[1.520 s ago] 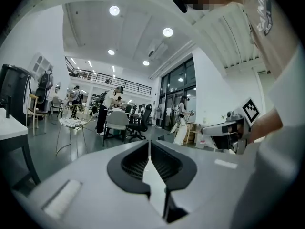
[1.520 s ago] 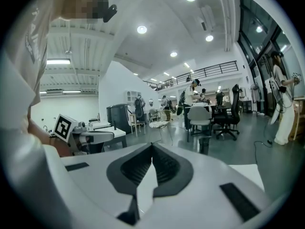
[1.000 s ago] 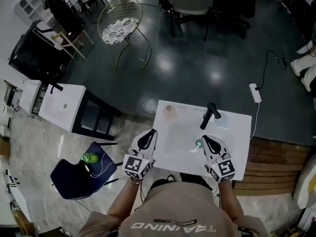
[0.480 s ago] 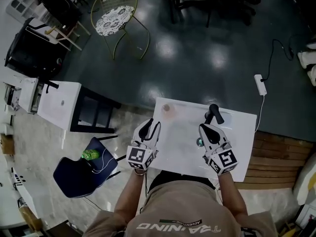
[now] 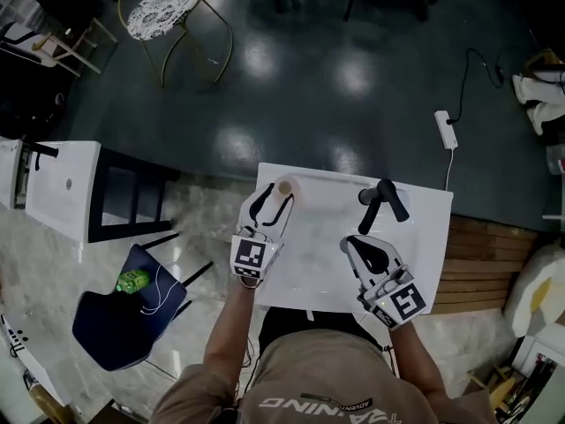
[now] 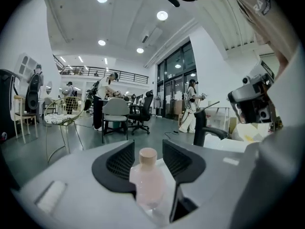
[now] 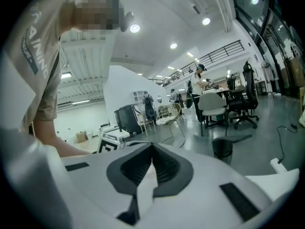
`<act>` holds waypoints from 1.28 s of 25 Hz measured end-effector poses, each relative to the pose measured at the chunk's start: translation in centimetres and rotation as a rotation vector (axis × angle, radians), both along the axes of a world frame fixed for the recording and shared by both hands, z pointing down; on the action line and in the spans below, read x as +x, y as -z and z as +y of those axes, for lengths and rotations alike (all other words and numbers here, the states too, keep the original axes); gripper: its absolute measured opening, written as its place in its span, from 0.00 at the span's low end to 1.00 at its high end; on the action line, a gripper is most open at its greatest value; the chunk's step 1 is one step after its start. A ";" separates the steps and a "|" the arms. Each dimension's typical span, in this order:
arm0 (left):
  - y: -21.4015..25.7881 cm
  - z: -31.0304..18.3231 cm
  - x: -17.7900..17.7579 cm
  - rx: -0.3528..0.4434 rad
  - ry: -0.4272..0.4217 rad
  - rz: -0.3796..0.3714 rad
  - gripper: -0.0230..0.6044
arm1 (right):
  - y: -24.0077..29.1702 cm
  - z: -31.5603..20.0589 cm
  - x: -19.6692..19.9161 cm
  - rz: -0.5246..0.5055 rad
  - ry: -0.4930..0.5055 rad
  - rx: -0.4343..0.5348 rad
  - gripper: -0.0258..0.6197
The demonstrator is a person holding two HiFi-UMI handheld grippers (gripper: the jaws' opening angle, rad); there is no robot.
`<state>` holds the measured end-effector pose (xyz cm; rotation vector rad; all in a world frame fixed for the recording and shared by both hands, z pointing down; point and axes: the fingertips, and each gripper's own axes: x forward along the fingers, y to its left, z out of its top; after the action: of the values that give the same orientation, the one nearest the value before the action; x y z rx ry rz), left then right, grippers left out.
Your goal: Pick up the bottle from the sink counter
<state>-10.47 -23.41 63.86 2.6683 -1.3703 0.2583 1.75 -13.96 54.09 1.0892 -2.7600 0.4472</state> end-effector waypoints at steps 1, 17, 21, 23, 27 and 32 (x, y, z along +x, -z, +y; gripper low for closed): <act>-0.5 -0.4 0.3 0.005 -0.012 0.005 0.30 | -0.3 0.2 0.1 0.006 -0.004 -0.006 0.06; -3.4 -1.9 1.8 0.038 -0.077 0.019 0.30 | -2.8 1.9 -0.1 0.046 -0.009 -0.082 0.06; -3.4 -2.0 2.0 0.063 -0.087 0.025 0.29 | -2.9 1.6 -0.6 0.037 -0.009 -0.083 0.06; -3.4 -2.0 2.0 0.077 -0.087 0.028 0.28 | -3.1 1.5 -0.9 0.035 -0.008 -0.086 0.06; -3.3 -2.0 2.0 0.095 -0.089 0.028 0.27 | -3.7 1.7 -1.2 0.050 0.000 -0.098 0.06; -3.1 -2.0 2.1 0.108 -0.087 0.029 0.27 | -4.0 1.8 -1.8 0.049 0.007 -0.104 0.06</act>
<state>-8.38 -25.41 66.99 2.8118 -1.2969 0.1576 -0.07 -12.18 58.10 1.0518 -2.6646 0.5495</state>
